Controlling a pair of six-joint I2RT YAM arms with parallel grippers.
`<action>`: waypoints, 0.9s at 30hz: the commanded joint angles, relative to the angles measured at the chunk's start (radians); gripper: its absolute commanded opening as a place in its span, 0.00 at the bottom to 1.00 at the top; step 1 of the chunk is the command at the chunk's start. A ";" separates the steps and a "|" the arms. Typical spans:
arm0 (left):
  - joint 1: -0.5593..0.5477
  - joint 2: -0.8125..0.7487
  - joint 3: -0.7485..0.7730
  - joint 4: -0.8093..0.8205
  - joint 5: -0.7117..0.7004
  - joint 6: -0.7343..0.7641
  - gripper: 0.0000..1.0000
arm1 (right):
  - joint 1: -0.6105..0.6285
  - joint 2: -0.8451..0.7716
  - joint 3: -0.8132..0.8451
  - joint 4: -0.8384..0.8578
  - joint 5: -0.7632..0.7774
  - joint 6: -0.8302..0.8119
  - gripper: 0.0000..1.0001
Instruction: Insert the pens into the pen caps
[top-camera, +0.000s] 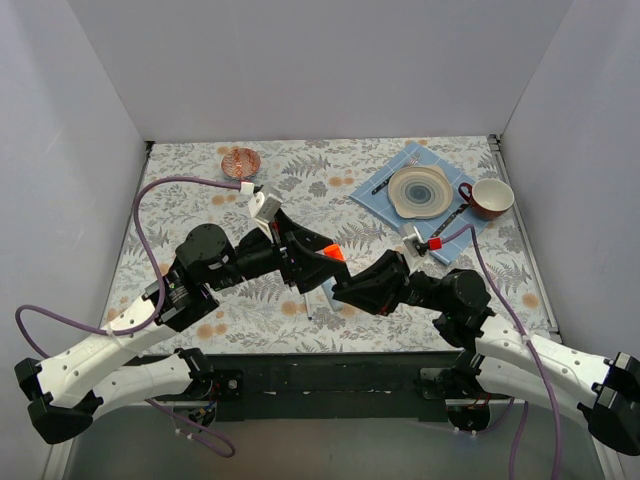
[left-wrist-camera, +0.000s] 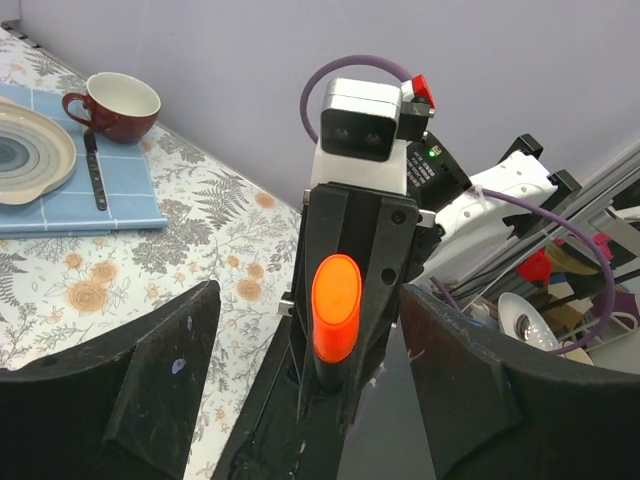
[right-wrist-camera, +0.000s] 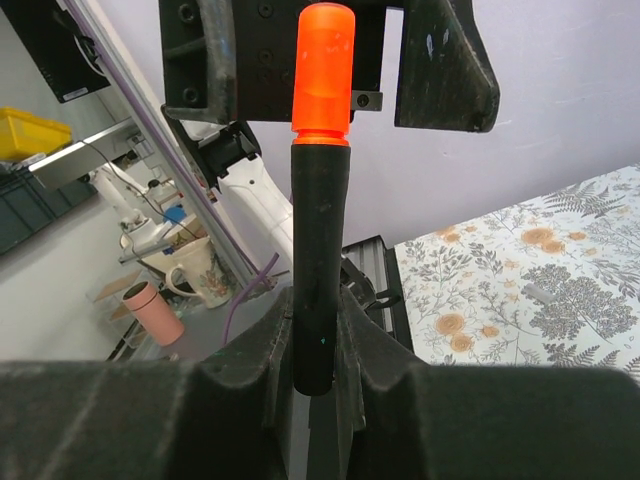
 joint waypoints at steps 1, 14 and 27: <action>-0.004 -0.019 -0.008 0.029 0.022 0.016 0.72 | -0.003 0.010 0.004 0.072 -0.019 0.007 0.01; -0.004 -0.031 -0.015 0.052 -0.010 0.053 0.40 | -0.003 0.051 -0.009 0.152 -0.057 0.056 0.01; -0.004 -0.008 -0.156 0.235 0.114 -0.070 0.00 | -0.019 0.128 0.051 0.319 -0.051 0.140 0.01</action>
